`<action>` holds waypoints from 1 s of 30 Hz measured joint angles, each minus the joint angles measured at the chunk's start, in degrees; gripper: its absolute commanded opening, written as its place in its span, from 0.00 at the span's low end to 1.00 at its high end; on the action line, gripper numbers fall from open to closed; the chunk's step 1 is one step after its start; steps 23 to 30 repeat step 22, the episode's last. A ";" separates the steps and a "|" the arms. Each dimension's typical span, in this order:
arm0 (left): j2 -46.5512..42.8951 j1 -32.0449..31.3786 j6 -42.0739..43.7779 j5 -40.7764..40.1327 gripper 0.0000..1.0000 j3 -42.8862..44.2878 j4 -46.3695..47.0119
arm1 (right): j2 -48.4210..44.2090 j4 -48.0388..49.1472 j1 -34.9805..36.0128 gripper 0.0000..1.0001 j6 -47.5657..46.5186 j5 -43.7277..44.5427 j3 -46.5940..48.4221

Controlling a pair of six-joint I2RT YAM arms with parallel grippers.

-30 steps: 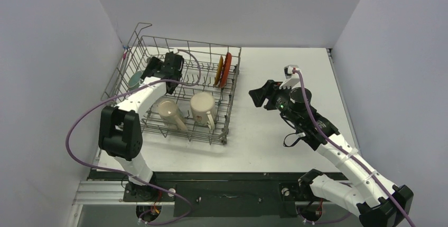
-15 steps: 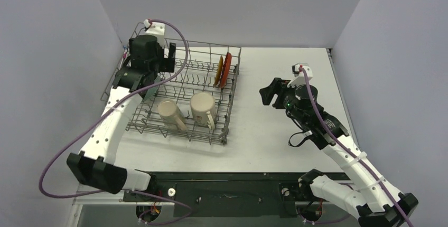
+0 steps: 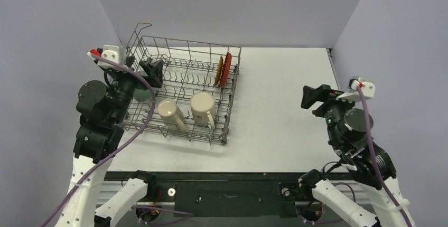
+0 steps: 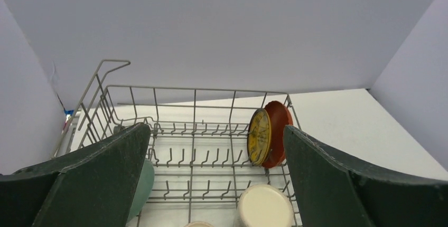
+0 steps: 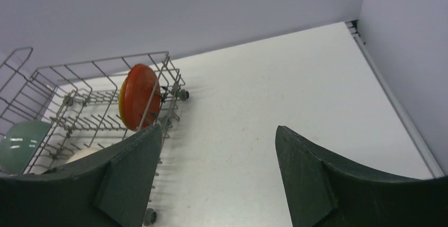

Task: Load the mixed dishes into the dish rack

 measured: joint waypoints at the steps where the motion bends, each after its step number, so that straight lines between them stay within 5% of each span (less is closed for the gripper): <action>1: -1.18 0.00 0.00 0.35 0.96 -0.33 0.46 | -1.51 -0.31 0.00 0.74 -0.52 1.20 0.35; 16: -14.84 0.00 -1.44 0.96 0.96 -6.64 6.56 | -6.62 -2.99 0.00 0.81 -2.40 8.57 6.12; 30: -16.55 0.00 -1.44 -0.33 0.96 -7.15 7.37 | -7.15 -3.50 0.00 0.82 -1.92 9.14 6.19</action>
